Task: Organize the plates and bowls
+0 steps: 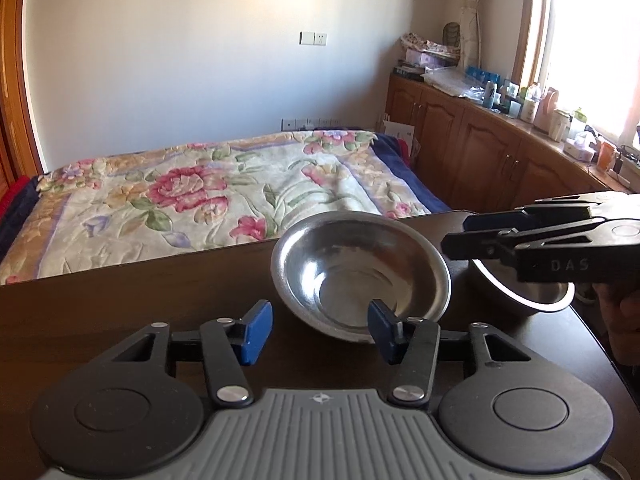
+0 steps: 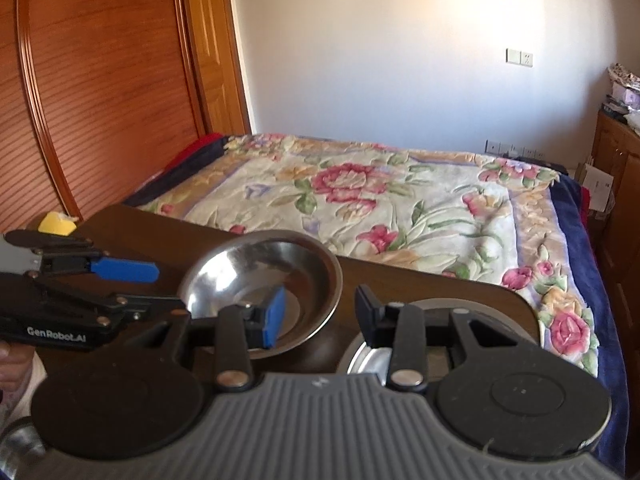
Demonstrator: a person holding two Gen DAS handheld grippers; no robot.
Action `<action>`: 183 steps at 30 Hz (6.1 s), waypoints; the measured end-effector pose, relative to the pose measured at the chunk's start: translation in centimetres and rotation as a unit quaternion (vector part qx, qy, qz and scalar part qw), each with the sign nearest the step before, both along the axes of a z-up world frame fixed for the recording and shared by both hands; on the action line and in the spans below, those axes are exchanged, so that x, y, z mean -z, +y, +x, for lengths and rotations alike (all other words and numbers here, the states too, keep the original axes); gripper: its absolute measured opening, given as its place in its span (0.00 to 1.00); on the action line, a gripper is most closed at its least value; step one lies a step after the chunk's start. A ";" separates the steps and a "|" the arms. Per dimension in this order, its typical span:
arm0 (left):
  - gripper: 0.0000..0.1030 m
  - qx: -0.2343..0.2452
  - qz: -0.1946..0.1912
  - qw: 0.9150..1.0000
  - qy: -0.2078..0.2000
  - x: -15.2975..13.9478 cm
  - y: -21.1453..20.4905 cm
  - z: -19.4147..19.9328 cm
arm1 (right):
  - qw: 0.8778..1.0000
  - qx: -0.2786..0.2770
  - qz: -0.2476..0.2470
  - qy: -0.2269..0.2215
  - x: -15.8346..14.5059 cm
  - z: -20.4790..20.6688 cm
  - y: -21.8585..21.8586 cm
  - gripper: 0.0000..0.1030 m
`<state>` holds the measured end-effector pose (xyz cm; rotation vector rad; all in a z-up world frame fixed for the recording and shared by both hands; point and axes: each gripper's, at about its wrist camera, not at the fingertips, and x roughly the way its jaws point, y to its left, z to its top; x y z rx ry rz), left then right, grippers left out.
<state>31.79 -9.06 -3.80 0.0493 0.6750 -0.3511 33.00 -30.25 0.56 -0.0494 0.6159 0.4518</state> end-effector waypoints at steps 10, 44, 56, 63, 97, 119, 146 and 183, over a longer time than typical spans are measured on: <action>0.49 0.002 -0.018 1.000 0.024 0.8 -0.4 1.4 | 0.999 0.001 -0.030 0.026 1.0 1.6 1.3 0.39; 0.21 0.022 -0.031 0.999 -0.033 -5.1 -0.8 -4.4 | 1.000 0.014 0.020 0.008 -3.7 -2.4 -0.9 0.15; 0.21 0.037 -0.044 0.997 -0.048 -6.1 0.2 -9.8 | 0.999 0.019 0.025 -0.008 -4.4 -7.1 -0.6 0.15; 0.21 0.046 -0.049 0.996 -0.057 -6.2 0.9 -12.9 | 0.999 0.024 0.026 -0.012 -4.6 -9.6 -0.3 0.15; 0.21 0.048 -0.037 0.998 -0.025 -0.6 3.0 -20.0 | 0.998 0.037 0.047 0.005 1.0 -17.0 2.0 0.15; 0.20 0.047 0.005 0.999 -0.023 0.9 2.6 -19.8 | 0.999 0.033 -0.007 -0.003 2.2 -17.5 3.1 0.14; 0.20 0.017 -0.007 0.998 -0.054 -0.4 4.4 -20.7 | 0.989 0.000 -0.145 -0.020 1.3 -17.5 6.0 0.14; 0.20 0.019 -0.010 0.998 -0.066 -1.0 4.0 -20.9 | 0.994 0.043 -0.078 -0.067 -1.4 -18.0 3.2 0.14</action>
